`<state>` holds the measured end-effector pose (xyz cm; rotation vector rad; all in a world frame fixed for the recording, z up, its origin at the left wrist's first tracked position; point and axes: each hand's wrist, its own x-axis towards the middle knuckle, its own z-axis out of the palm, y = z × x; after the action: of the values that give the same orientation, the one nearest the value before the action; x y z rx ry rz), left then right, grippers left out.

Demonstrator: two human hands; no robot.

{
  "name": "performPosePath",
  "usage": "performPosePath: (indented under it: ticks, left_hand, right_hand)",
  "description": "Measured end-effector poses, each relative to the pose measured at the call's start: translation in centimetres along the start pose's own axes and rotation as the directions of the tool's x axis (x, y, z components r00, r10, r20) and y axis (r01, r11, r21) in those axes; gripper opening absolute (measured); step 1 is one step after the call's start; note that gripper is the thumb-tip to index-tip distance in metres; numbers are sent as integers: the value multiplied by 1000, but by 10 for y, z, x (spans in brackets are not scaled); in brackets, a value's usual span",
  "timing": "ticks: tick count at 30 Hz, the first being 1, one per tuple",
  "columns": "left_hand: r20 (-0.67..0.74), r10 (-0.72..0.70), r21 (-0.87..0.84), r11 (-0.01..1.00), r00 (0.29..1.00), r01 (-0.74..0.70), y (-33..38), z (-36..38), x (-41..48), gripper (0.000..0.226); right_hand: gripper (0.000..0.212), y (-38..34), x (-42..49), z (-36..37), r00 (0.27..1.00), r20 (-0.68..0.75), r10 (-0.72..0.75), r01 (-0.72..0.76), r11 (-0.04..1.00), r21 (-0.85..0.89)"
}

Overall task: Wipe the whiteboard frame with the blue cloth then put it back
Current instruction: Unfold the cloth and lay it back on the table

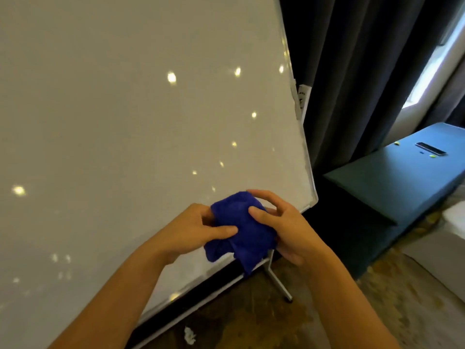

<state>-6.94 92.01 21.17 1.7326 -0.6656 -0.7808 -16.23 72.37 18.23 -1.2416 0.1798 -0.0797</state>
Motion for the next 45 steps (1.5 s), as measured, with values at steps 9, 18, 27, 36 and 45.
performPosePath:
  ticks: [9, 18, 27, 36, 45]
  left_hand:
    - [187, -160, -379, 899, 969, 222, 30, 232, 45, 44]
    - [36, -50, 265, 963, 998, 38, 84, 323, 137, 20]
    - [367, 29, 330, 930, 930, -160, 140, 324, 276, 16]
    - [85, -155, 870, 492, 984, 2, 156, 319, 409, 13]
    - [-447, 4, 523, 812, 894, 258, 159, 404, 493, 6]
  right_hand:
    - [87, -7, -136, -191, 957, -147, 251, -218, 953, 208]
    - [62, -13, -174, -311, 922, -326, 210, -263, 956, -129]
    - [9, -75, -93, -436, 996, -85, 35, -78, 813, -578]
    - [19, -171, -6, -598, 959, -204, -197, -80, 503, -861]
    - [13, -205, 79, -623, 952, -235, -198, -146, 381, -913]
